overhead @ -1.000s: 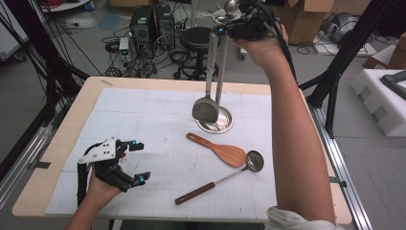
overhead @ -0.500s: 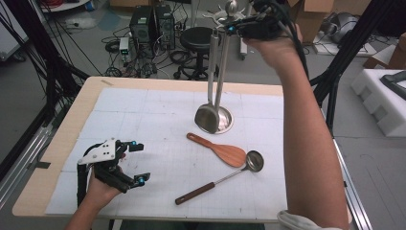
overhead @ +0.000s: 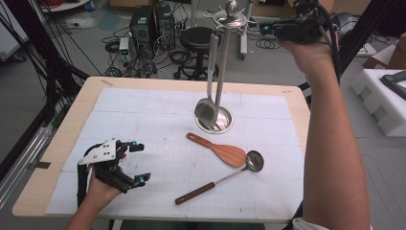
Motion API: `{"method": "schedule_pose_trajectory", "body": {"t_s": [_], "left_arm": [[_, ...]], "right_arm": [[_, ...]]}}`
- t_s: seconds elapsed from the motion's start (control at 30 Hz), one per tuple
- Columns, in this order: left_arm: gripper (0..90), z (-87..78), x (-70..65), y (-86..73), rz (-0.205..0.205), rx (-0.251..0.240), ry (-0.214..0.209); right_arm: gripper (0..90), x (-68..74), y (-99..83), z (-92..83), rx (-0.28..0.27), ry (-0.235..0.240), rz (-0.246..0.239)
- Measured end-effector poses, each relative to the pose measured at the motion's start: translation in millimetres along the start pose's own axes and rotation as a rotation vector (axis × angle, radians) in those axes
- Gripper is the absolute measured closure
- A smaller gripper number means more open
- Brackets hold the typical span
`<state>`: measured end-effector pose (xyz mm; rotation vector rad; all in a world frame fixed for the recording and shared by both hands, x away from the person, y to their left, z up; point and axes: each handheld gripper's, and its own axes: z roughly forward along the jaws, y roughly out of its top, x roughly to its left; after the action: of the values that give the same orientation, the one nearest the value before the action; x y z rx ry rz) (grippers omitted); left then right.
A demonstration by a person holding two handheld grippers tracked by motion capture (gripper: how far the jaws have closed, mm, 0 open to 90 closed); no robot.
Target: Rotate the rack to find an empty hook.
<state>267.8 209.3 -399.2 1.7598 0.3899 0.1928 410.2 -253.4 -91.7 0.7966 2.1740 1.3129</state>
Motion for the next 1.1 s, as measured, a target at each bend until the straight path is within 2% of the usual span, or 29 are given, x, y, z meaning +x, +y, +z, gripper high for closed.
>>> {"method": "schedule_pose_trajectory", "body": {"t_s": [0.4, 0.53, 1.1], "left_arm": [[1.7, -1.2, 0.4, -1.0, 0.002, 0.01, 0.001], [1.7, -1.4, 0.7, -1.1, 0.001, 0.01, 0.001], [1.7, -0.6, 1.4, -1.0, 0.001, 0.006, 0.001]], "right_arm": [[89.4, 9.7, 2.7, 23.8, 0.017, 0.046, -0.021], [89.4, 13.0, 3.3, 25.4, 0.008, 0.062, -0.026], [89.5, 16.3, 3.3, 25.4, 0.009, 0.055, -0.024]]}}
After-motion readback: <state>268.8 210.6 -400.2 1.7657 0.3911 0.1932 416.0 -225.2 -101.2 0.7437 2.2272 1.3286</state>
